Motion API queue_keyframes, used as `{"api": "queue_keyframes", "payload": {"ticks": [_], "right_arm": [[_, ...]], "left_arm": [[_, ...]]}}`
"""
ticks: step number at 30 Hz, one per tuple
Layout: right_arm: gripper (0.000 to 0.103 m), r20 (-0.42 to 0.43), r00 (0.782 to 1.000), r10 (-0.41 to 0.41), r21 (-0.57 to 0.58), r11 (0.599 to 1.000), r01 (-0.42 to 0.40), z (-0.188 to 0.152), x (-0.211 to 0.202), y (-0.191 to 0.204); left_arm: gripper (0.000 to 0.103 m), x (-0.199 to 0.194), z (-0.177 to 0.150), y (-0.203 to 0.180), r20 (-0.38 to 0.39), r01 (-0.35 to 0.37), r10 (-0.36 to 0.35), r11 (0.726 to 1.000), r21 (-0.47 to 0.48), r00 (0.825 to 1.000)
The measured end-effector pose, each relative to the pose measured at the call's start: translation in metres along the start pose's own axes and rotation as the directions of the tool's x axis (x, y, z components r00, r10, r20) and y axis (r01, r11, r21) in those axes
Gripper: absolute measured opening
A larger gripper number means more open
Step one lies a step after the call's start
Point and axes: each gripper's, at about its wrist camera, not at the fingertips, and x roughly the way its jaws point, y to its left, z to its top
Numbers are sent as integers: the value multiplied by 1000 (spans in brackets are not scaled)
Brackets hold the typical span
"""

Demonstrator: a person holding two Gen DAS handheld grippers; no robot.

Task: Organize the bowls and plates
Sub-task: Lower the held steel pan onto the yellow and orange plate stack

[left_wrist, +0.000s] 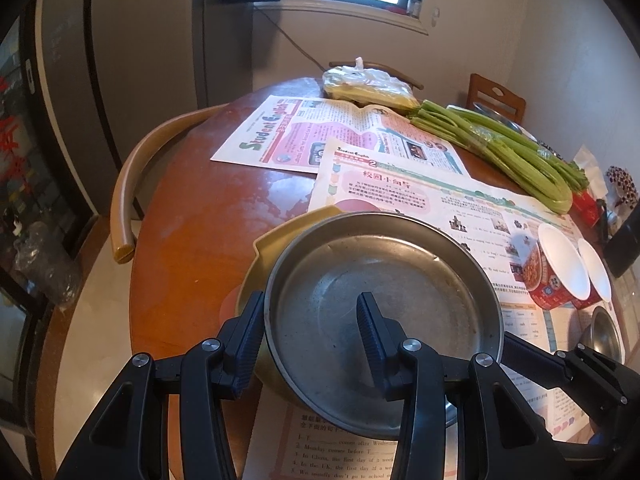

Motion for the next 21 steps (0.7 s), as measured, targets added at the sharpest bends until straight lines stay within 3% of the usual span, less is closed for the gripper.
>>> {"api": "queue_keyframes", "payload": {"ticks": [21], "right_arm": [[44,2,1000,2,-7,1000,-2,4,18,-6]], "left_arm": [[49,1,1,7,5,-20,20,1000,-22,1000]]}}
